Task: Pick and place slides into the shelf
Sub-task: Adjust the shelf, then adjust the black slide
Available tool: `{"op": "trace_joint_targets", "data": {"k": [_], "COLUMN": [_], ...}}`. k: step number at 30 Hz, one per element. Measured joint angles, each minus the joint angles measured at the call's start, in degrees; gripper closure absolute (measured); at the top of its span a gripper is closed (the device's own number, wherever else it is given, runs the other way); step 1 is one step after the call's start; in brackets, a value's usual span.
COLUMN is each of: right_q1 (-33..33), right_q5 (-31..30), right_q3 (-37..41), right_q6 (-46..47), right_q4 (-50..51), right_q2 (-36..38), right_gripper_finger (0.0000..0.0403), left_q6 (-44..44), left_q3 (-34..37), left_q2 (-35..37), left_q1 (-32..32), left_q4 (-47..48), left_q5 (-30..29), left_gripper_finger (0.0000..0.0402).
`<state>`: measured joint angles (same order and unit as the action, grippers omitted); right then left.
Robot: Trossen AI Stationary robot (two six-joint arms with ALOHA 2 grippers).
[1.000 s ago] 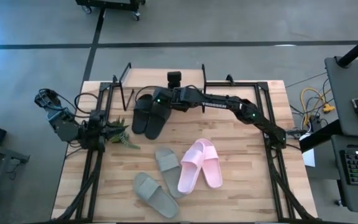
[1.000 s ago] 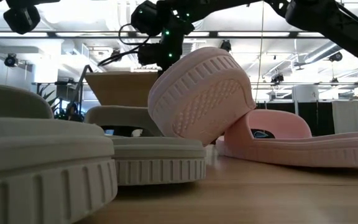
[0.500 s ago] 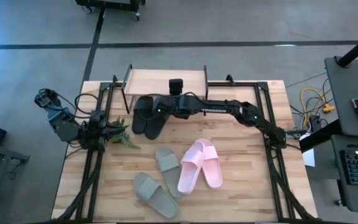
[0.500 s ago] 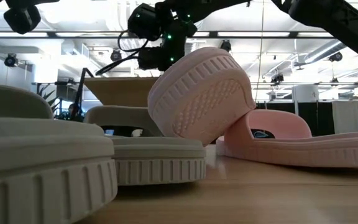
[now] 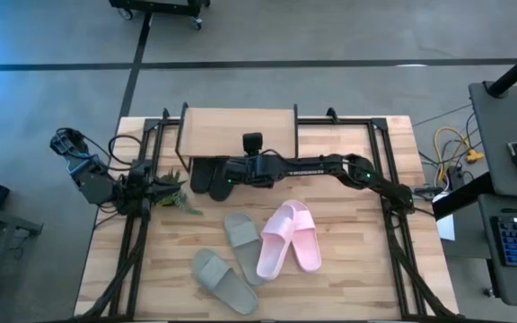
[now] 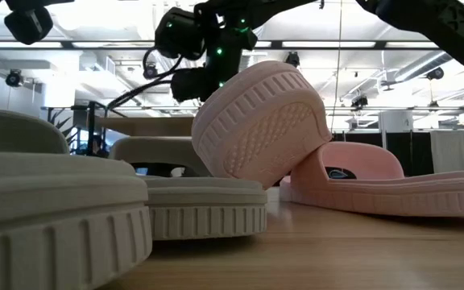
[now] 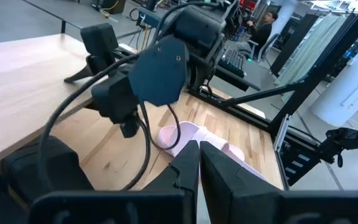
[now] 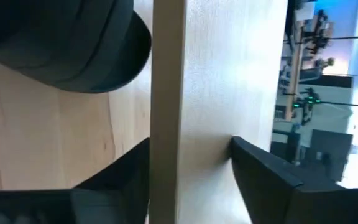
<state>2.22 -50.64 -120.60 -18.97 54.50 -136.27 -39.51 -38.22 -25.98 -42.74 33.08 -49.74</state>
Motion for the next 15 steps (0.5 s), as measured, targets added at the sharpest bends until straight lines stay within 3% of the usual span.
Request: {"op": "trace_joint_targets", "data": {"k": [5, 11, 15], "right_q1": [-1.8, -4.1, -4.3], "right_q5": [-1.9, 5.7, 6.6], "right_q3": [0.1, -2.0, -2.1], "right_q6": [0.2, 9.8, 15.3], "right_q4": [0.4, 4.9, 6.4], "right_q2": [0.7, 4.5, 6.1], "right_gripper_finger": [0.0169, 0.0161, 0.0165], "left_q6": [1.4, 1.6, 2.9], "left_q3": [-0.2, 0.0, 0.0], "left_q2": [0.3, 0.9, 1.0], "left_q1": [0.0, 0.0, 0.0], "left_q4": [0.1, 0.5, 0.4], "left_q5": [0.0, 0.0, 0.0], "left_gripper_finger": [0.0402, 0.0402, 0.0402]}}
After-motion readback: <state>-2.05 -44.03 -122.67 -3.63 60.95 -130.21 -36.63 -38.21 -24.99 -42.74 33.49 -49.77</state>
